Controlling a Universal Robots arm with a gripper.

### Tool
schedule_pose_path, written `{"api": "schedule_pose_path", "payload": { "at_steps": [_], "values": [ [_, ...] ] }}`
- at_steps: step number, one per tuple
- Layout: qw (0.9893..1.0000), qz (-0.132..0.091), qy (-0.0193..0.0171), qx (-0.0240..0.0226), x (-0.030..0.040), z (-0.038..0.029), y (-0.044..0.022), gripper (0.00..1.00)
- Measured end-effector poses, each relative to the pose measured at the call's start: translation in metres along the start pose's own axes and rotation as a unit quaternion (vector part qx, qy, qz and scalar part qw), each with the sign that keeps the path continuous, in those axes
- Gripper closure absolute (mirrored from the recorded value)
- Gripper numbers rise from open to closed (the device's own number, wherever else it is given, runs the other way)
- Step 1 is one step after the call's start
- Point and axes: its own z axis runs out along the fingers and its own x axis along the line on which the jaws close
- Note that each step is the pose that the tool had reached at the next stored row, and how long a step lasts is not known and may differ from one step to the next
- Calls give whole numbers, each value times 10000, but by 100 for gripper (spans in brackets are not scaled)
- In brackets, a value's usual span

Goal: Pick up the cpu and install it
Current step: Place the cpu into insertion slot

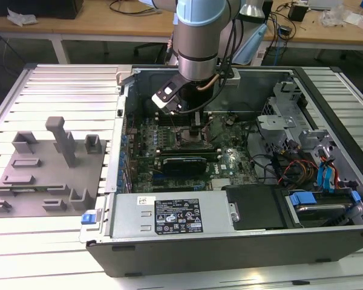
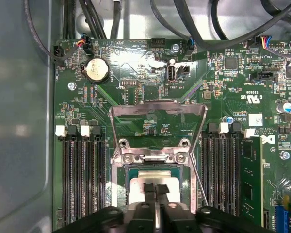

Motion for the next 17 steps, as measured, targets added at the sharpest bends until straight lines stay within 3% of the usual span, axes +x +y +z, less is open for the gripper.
{"api": "schedule_pose_path", "payload": {
  "at_steps": [1, 8, 17],
  "values": [
    [10000, 0, 0, 0, 0, 0, 0, 89],
    [10000, 0, -1, 0, 0, -1, -20, 89],
    [10000, 0, 0, 0, 1, 46, -35, 89]
  ]
}}
